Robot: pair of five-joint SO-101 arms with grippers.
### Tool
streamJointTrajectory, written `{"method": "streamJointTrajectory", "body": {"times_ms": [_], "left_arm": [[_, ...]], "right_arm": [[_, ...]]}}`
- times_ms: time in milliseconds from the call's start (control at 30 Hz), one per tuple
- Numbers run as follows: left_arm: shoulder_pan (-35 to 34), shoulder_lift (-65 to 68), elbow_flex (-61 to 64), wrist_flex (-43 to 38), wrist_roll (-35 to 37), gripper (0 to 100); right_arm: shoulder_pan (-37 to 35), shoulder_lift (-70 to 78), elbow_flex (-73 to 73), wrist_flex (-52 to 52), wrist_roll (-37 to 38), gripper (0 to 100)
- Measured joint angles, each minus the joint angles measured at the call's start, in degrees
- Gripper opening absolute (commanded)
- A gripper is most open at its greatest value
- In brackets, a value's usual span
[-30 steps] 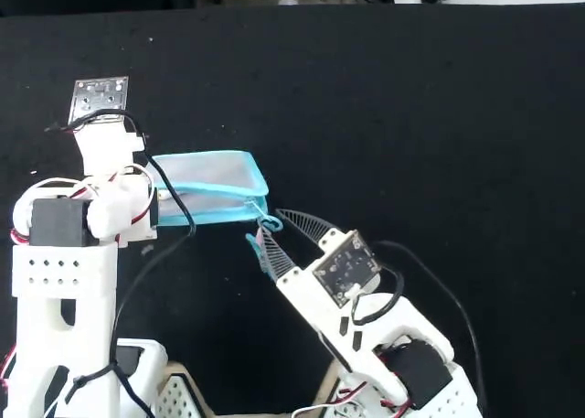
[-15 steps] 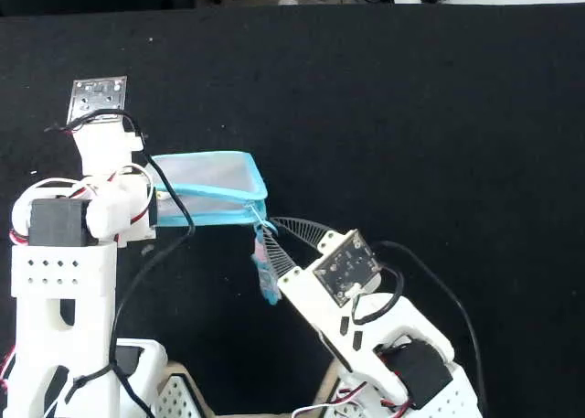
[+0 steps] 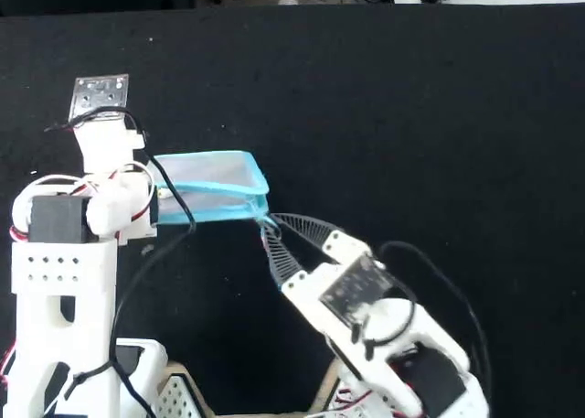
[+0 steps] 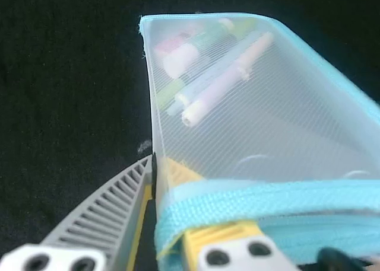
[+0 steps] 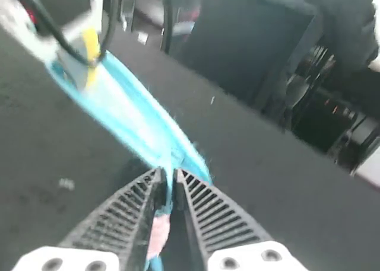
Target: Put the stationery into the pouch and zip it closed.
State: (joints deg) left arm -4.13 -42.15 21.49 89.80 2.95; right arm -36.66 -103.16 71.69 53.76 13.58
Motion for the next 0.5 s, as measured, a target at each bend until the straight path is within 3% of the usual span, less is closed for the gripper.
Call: {"method": "streamJointTrajectory", "body": {"times_ms": [133, 400, 500], "left_arm": [[0.00, 0.35, -0.88, 0.00, -2.11, 3], [0.00, 0.35, -0.88, 0.09, -3.96, 3], [0.00, 0.35, -0.88, 0.09, -3.96, 3]], "right_arm": [[0.00, 2.99, -8.00, 0.18, -0.09, 1.1], [-0.09, 26.99, -23.56, 2.46, -0.35, 1.3], [0.09, 29.98, -27.25, 7.30, -3.52, 8.0]]}}
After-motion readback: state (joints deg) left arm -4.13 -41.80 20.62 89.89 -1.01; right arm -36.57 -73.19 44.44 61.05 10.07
